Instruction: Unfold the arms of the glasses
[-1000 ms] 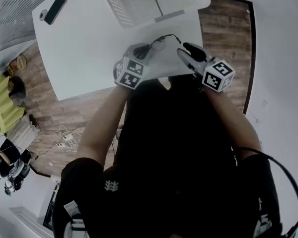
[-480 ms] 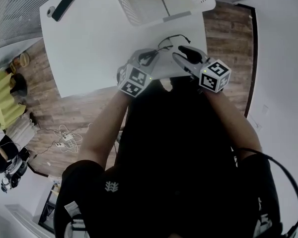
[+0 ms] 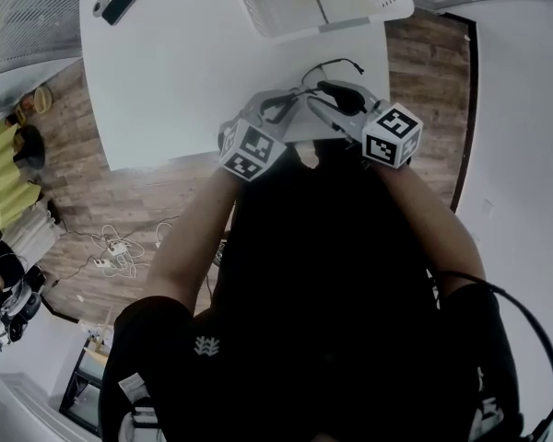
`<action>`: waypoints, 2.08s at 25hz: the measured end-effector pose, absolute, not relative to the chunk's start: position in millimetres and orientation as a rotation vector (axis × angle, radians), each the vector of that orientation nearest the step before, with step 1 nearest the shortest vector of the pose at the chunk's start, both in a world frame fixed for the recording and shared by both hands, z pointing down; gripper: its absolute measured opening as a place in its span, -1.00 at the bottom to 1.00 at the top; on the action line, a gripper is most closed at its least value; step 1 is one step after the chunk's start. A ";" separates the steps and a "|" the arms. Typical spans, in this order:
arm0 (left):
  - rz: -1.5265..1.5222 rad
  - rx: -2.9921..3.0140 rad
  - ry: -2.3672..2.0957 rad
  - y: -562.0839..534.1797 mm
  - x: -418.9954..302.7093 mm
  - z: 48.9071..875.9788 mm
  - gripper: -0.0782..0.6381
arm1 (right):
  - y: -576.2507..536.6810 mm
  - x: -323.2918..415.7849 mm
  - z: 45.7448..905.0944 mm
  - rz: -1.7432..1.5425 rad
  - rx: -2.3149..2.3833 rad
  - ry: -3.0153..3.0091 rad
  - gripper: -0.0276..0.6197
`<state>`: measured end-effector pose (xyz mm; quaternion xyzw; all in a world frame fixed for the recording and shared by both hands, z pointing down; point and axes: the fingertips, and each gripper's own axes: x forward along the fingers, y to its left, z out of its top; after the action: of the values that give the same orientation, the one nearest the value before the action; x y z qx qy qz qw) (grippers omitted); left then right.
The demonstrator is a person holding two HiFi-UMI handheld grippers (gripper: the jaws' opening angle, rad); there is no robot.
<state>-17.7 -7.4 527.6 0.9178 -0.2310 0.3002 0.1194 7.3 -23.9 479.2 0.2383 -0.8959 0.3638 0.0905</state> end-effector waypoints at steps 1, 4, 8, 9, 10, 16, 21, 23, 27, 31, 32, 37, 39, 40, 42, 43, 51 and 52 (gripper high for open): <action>0.879 2.687 -0.673 -6.2 -17.4 527.0 -0.70 | -22.9 5.2 477.6 1.080 0.699 -2.669 -0.43; 0.903 2.679 -0.680 -3.2 -20.6 527.5 -0.70 | -20.5 0.7 475.5 1.074 0.687 -2.673 -0.43; 0.893 2.695 -0.683 -1.9 -23.6 521.3 -0.52 | -22.1 -2.7 475.4 1.084 0.698 -2.672 -0.43; 0.886 2.699 -0.684 -1.3 -24.3 518.7 -0.49 | -21.9 -4.0 474.4 1.089 0.700 -2.672 -0.43; 0.880 2.702 -0.688 -0.4 -25.4 515.7 -0.48 | -21.2 -5.4 473.0 1.092 0.701 -2.674 -0.43; 0.852 2.704 -0.760 5.3 -48.8 502.3 -0.47 | -12.5 -15.0 465.2 1.081 0.682 -2.687 -0.43; 0.849 2.660 -0.856 11.4 -80.6 502.5 -0.47 | -4.9 -22.8 455.3 1.046 0.648 -2.708 -0.43; 0.850 2.650 -0.893 14.2 -91.5 501.2 -0.47 | 0.4 -29.2 449.3 1.013 0.613 -2.716 -0.43; 0.829 2.633 -0.965 20.0 -109.3 496.3 -0.47 | 15.7 -45.0 441.8 0.921 0.511 -2.726 -0.43; 0.797 2.602 -1.033 29.0 -127.4 491.6 -0.47 | 33.3 -61.6 436.8 0.850 0.436 -2.728 -0.43; 0.786 2.594 -1.046 31.9 -130.9 490.4 -0.47 | 37.7 -64.2 436.4 0.851 0.426 -2.725 -0.43; 0.735 2.572 -1.113 32.8 -149.7 476.7 -0.47 | 48.1 -75.0 431.7 0.887 0.390 -2.723 -0.43; 0.705 2.563 -1.138 32.3 -154.7 471.0 -0.47 | 50.6 -76.7 429.4 0.864 0.383 -2.727 -0.43; 0.686 2.560 -1.151 30.6 -156.1 467.4 -0.47 | 50.5 -76.2 428.4 0.833 0.384 -2.732 -0.43; 0.649 2.544 -1.180 25.3 -159.0 458.3 -0.47 | 48.4 -74.9 423.3 0.785 0.382 -2.752 -0.43; 0.624 2.533 -1.196 22.6 -160.6 452.0 -0.47 | 46.2 -73.7 417.7 0.770 0.388 -2.769 -0.43; 0.298 2.547 -1.348 -9.4 -151.2 355.7 -0.77 | -14.0 -1.4 342.0 0.413 0.887 -2.839 -0.43; 0.256 2.554 -1.347 -14.6 -147.6 344.0 -0.77 | -22.0 10.4 337.5 0.387 0.946 -2.816 -0.50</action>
<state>-147.6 -14.6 344.0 0.8746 -0.4612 0.0877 0.1211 10.4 -22.0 337.5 0.3150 -0.9375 0.1290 0.0727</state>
